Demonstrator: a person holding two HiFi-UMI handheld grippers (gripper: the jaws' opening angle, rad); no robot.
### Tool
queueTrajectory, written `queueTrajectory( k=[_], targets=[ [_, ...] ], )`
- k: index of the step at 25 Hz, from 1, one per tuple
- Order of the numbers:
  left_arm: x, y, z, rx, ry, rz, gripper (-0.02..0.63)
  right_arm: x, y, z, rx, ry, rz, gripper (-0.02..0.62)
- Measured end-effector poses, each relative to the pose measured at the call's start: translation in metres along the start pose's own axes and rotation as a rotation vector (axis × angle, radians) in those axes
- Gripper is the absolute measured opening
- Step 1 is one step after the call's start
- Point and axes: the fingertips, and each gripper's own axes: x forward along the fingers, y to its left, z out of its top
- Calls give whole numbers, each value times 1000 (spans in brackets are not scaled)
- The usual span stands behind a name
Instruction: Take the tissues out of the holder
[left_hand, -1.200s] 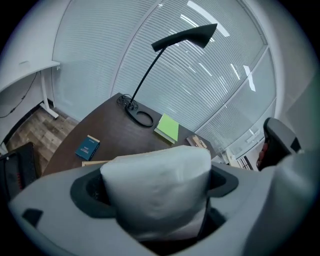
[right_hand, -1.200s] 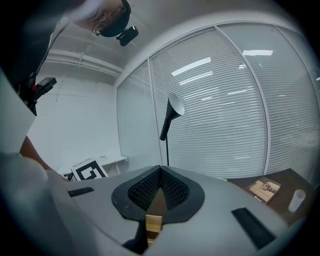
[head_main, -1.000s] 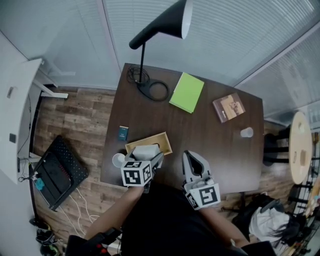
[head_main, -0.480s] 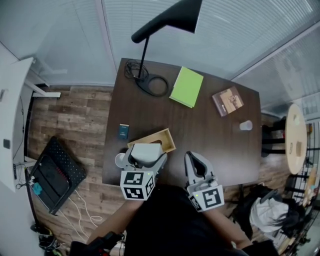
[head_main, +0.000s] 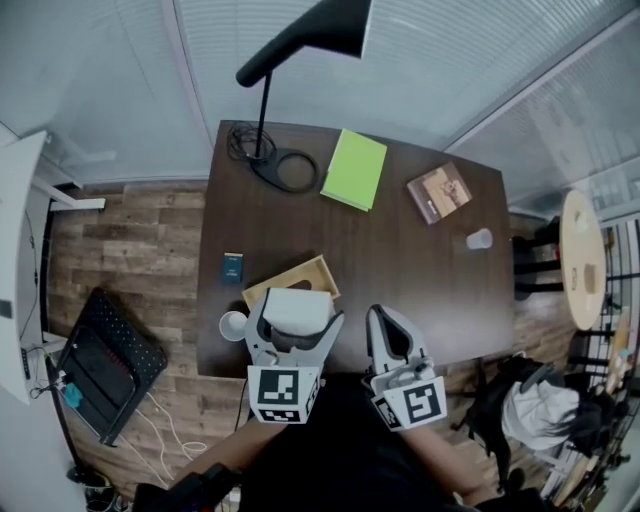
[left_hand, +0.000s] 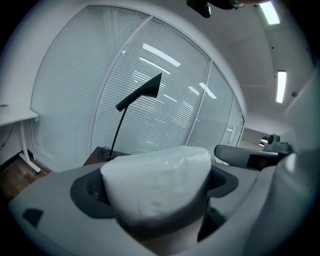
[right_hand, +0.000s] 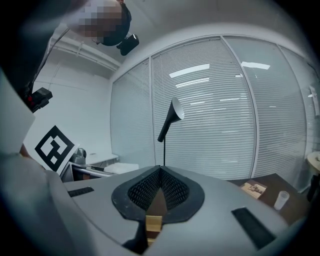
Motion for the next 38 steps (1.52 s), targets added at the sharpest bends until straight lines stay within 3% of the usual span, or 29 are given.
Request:
queueTrajectory(
  k=[12,25,38],
  targets=[
    [-4,-49,34,127,-135,113,518,-12,-25,22,11,-88,81,11],
    [-13,-119,29,226,-217,258,518,-57,-68,30,16,-147,194,11],
    [-39,-156,11,188,-295,398,518,-97,-93,16,-10,-141,274,11]
  ],
)
